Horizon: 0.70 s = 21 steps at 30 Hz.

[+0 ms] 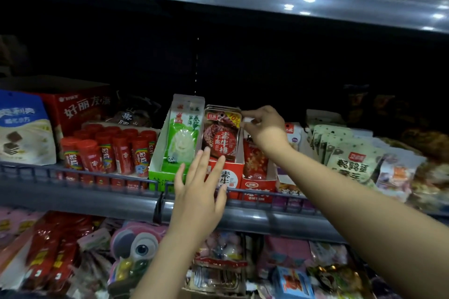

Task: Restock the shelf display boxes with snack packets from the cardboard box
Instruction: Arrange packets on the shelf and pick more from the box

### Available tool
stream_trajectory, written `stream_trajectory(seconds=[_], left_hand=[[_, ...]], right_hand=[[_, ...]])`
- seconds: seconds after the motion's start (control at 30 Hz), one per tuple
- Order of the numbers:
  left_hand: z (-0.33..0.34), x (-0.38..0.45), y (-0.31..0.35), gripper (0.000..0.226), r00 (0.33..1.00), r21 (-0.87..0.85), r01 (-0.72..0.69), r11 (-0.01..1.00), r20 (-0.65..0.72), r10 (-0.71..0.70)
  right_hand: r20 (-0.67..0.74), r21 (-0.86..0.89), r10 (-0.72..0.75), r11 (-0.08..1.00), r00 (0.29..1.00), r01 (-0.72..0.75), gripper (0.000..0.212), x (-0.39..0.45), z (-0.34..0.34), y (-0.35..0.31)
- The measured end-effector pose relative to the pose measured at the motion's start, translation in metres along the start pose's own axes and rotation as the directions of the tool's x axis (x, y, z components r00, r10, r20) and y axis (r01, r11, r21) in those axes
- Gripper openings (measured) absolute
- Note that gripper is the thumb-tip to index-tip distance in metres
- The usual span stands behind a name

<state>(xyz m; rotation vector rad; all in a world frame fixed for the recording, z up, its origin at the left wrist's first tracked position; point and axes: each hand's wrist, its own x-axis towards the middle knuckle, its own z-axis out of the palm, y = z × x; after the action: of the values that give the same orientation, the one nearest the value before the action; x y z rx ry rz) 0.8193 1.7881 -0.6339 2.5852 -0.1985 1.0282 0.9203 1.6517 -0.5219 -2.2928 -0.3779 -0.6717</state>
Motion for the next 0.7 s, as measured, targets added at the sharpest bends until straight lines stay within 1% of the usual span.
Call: stream_trajectory(seconds=[0.07, 0.13, 0.23, 0.33, 0.43, 0.53, 0.63, 0.7], left_hand=[[-0.004, -0.010, 0.012, 0.049, 1.000, -0.123, 0.003, 0.992, -0.026, -0.006], [-0.007, -0.025, 0.027, 0.043, 0.998, -0.232, 0.021, 0.972, -0.045, -0.032], [-0.008, -0.053, 0.044, 0.039, 0.994, -0.364, 0.113, 0.924, 0.034, -0.108], [-0.005, -0.083, 0.054, 0.032, 0.980, -0.388, 0.189, 0.902, 0.133, -0.148], [0.005, -0.115, 0.062, 0.030, 0.958, -0.390, 0.250, 0.886, 0.235, -0.167], [0.022, -0.149, 0.070, 0.028, 0.927, -0.382, 0.324, 0.866, 0.313, -0.209], [0.048, -0.189, 0.072, 0.026, 0.853, -0.333, 0.462, 0.822, 0.422, -0.309], [0.066, -0.215, 0.070, 0.026, 0.787, -0.292, 0.559, 0.776, 0.480, -0.387]], right_hand=[[-0.026, 0.101, 0.004, 0.995, 1.000, -0.001, 0.025, -0.027, -0.014, 0.001], [-0.044, 0.198, 0.052, 0.979, 0.998, -0.043, 0.020, -0.059, -0.024, 0.006], [-0.031, 0.303, 0.116, 0.948, 0.993, -0.102, 0.014, -0.113, -0.033, 0.014], [0.002, 0.378, 0.181, 0.911, 0.983, -0.169, 0.013, -0.165, -0.035, 0.027], [0.059, 0.444, 0.268, 0.856, 0.962, -0.266, 0.016, -0.213, -0.027, 0.048], [0.145, 0.440, 0.339, 0.819, 0.929, -0.368, 0.017, -0.259, -0.007, 0.073], [0.210, 0.447, 0.422, 0.761, 0.882, -0.470, 0.016, -0.302, 0.019, 0.098], [0.261, 0.430, 0.489, 0.713, 0.832, -0.554, 0.017, -0.331, 0.039, 0.114]])
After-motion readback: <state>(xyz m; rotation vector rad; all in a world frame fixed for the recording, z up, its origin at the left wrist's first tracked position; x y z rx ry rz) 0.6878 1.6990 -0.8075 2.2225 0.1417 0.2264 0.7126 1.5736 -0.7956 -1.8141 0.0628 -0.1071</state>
